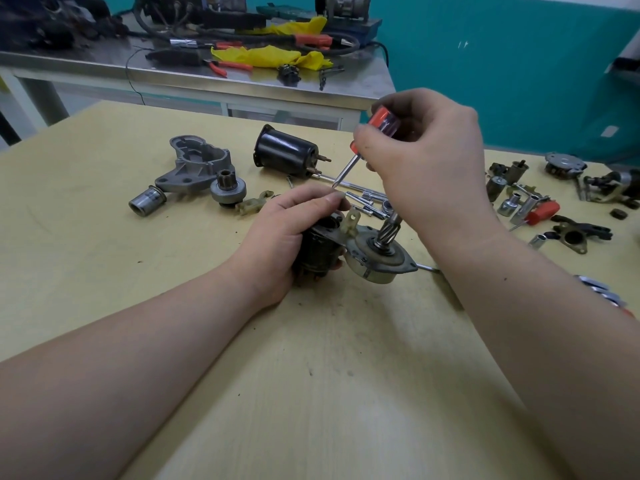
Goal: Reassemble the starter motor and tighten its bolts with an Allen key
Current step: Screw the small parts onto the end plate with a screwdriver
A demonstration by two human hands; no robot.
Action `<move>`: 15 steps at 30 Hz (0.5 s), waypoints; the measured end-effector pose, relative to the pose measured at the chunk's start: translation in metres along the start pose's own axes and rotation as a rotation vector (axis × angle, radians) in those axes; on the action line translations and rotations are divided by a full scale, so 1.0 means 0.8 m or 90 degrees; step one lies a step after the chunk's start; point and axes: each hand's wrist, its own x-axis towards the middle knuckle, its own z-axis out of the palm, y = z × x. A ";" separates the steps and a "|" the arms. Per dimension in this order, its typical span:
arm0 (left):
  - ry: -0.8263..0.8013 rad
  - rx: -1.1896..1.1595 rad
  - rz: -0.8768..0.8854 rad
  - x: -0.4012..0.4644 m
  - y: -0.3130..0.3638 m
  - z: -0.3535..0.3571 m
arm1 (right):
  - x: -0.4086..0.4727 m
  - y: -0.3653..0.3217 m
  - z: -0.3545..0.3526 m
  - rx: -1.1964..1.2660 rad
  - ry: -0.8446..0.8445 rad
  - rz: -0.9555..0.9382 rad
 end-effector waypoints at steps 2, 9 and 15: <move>-0.001 0.000 0.005 0.000 -0.001 0.000 | -0.001 0.000 0.001 0.007 0.014 0.001; -0.019 -0.017 0.018 0.000 -0.003 -0.001 | 0.000 0.004 0.004 0.027 0.041 0.003; -0.039 -0.022 0.023 0.000 -0.003 -0.002 | 0.001 0.007 0.006 0.054 0.063 0.000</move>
